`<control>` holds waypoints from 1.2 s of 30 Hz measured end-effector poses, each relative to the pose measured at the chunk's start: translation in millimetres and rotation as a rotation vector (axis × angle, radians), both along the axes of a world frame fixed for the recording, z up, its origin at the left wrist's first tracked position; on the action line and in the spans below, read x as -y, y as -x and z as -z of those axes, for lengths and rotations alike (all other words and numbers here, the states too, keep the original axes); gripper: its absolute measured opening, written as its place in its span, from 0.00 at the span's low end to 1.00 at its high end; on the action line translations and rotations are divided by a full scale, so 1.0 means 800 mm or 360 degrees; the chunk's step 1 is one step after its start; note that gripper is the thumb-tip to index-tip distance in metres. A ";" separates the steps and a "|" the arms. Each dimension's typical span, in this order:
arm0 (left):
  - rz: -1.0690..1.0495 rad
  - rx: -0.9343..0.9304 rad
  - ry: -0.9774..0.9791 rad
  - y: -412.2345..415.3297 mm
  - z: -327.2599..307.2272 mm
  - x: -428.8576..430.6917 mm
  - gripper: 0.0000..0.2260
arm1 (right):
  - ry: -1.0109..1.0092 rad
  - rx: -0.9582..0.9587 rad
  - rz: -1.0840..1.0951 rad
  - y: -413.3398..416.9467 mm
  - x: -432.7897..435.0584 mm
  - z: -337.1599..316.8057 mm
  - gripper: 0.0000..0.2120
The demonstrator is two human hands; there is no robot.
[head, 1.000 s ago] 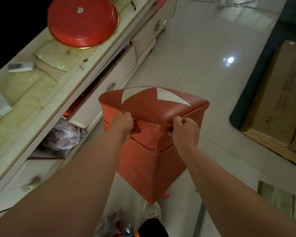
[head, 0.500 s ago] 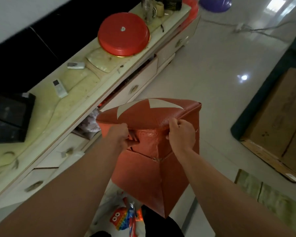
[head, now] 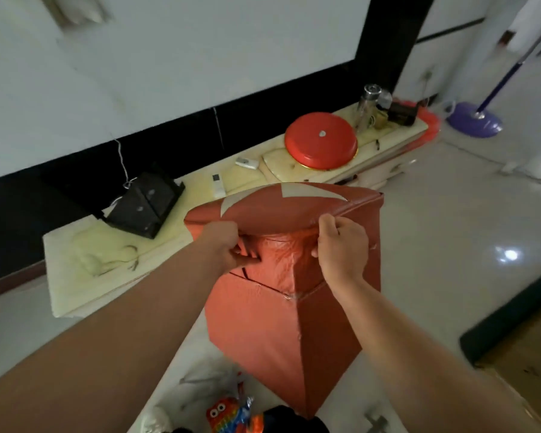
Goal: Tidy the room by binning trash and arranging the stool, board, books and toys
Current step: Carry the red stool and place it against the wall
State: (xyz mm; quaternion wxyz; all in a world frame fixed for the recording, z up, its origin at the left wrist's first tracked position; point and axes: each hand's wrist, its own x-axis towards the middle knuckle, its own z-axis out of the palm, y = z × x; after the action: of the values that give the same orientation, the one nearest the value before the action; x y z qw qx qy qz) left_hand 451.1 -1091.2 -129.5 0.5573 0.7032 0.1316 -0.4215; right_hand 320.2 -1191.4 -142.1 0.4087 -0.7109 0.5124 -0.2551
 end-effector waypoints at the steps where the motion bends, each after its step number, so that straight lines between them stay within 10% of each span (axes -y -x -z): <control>1: -0.0034 0.0014 0.0014 -0.008 -0.009 -0.010 0.10 | 0.0001 0.0025 -0.0033 -0.011 -0.005 -0.012 0.19; 36: -0.1228 0.0046 0.0064 -0.148 -0.174 -0.749 0.20 | 0.0125 0.0417 -0.1306 -0.273 -0.656 -0.165 0.22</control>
State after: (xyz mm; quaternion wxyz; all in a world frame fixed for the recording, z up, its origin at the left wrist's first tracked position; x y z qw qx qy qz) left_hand 569.9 -492.1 9.5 0.6903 0.5968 0.3704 -0.1736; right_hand 538.6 -666.8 -10.4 0.5105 -0.8323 0.1210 -0.1789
